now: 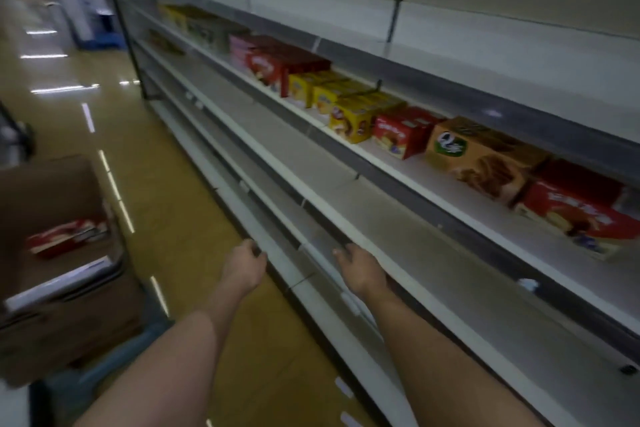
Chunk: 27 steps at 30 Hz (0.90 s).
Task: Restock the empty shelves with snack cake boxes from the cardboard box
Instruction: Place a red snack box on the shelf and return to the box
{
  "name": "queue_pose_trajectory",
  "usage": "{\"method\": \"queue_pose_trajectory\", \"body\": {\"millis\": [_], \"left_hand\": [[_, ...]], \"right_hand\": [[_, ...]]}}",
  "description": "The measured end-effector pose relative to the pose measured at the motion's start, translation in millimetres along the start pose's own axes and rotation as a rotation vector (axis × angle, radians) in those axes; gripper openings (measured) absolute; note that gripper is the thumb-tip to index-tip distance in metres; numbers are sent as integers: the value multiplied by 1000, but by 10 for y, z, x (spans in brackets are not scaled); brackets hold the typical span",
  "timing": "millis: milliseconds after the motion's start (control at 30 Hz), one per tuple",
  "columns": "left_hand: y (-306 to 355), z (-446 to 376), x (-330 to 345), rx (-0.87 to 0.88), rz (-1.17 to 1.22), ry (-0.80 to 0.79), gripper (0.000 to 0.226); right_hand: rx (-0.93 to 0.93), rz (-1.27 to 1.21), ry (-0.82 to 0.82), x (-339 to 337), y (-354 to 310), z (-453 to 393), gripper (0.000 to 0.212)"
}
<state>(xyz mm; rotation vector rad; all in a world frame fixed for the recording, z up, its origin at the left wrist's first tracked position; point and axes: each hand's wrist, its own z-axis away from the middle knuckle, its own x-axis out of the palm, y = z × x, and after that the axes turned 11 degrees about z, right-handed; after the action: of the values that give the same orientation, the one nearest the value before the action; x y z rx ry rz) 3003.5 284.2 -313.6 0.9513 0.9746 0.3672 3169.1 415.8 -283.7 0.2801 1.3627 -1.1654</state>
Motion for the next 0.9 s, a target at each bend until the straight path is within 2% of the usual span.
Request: {"method": "queue_pose_trajectory", "body": {"millis": [400,533,900], "left_hand": [[-1707,28,-1818,-295,-63,235,42],[-2053,90,-2228,-373,-33,293,45],[-2687,-177,-3043,-511,61,476,35]], "right_hand": [[-237,107,-243,1434,-1848,-34,62],[-288,133,-328,1778,-2337,-66,62],[-479,70,-428,2502,-3673,-503,55]]}}
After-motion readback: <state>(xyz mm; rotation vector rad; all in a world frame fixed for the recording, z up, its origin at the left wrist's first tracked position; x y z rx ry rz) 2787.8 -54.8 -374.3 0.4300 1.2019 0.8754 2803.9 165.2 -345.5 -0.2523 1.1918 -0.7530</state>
